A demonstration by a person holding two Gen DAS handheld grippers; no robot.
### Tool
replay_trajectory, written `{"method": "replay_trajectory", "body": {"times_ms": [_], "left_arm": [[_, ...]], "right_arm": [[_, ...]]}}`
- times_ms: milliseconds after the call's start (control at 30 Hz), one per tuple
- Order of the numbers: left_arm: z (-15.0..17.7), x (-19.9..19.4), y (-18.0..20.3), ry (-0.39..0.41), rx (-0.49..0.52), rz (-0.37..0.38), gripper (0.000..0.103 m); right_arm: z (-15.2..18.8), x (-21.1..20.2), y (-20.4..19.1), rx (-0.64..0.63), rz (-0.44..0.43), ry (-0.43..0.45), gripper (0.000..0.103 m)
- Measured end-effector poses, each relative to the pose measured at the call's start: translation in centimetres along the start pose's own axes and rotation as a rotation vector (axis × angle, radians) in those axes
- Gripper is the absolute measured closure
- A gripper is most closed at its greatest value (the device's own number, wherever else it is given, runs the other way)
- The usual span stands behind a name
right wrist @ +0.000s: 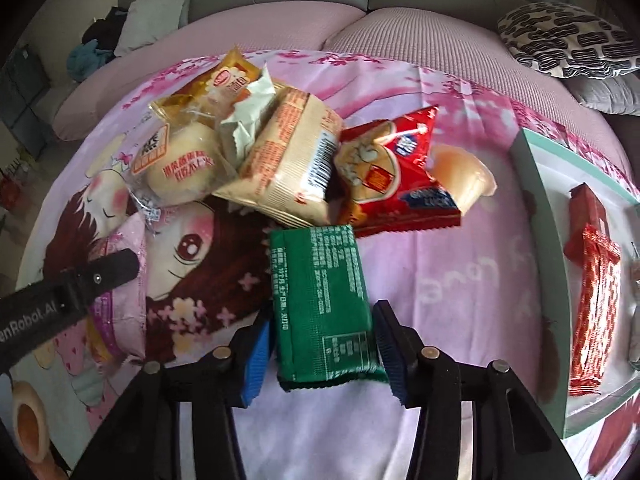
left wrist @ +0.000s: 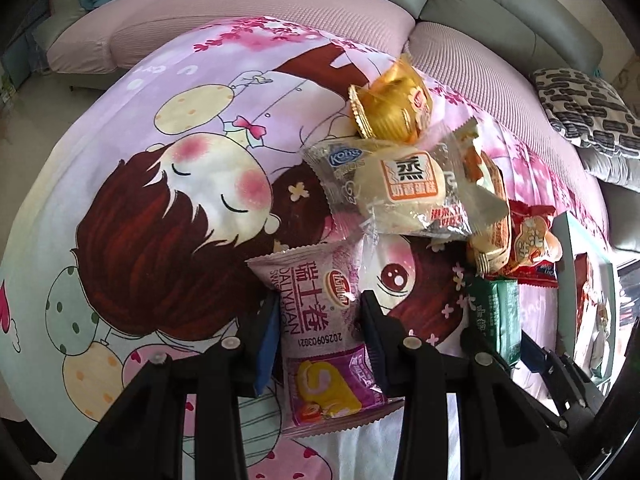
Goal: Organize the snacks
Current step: 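Grasp the green rectangular pack with the right tool while the left tool grasps the pink-and-purple bag, then lift and carry the green pack and pink-and-purple bag over the tray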
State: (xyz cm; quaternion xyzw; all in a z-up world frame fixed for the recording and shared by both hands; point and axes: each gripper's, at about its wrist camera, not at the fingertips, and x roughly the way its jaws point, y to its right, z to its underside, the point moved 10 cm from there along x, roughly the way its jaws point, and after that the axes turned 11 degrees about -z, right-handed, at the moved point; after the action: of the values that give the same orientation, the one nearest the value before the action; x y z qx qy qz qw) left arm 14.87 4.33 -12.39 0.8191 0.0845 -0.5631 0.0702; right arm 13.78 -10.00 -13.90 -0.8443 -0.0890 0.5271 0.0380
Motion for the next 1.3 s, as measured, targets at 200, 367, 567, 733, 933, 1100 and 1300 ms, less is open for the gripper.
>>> {"method": "replay_trajectory", "body": {"times_ms": [200,367,567,733,933,1100,1300], "left_arm": [[0.5,1.4,0.0,-0.036,0.002,-0.013,0.056],[0.8,1.5,0.6,-0.027,0.036,-0.043,0.059],[1.1,1.3,0.8,-0.019,0.027,-0.039,0.062],[1.8,0.5,1.2,-0.014,0.030,-0.019,0.062],[2.6,-0.5,2.5,-0.007,0.044,0.012,0.063],[3.0,-1.3,4.9,0.000,0.067,0.087,0.064],[3.0,-2.3,7.1,0.025,0.109,0.101,0.064]], "right_arm": [[0.0,0.2,0.1,-0.027,0.014,0.006,0.053],[0.5,-0.4,-0.3,-0.040,0.022,0.013,0.060],[1.4,-1.1,0.4,-0.049,0.043,0.024,0.061],[2.3,-1.8,0.7,-0.070,0.045,0.031,0.061],[3.7,-3.0,1.8,-0.044,0.034,0.031,0.061],[4.3,-4.0,3.6,0.010,0.038,0.029,0.061],[4.8,-5.5,6.1,0.077,0.040,0.041,0.061]]}}
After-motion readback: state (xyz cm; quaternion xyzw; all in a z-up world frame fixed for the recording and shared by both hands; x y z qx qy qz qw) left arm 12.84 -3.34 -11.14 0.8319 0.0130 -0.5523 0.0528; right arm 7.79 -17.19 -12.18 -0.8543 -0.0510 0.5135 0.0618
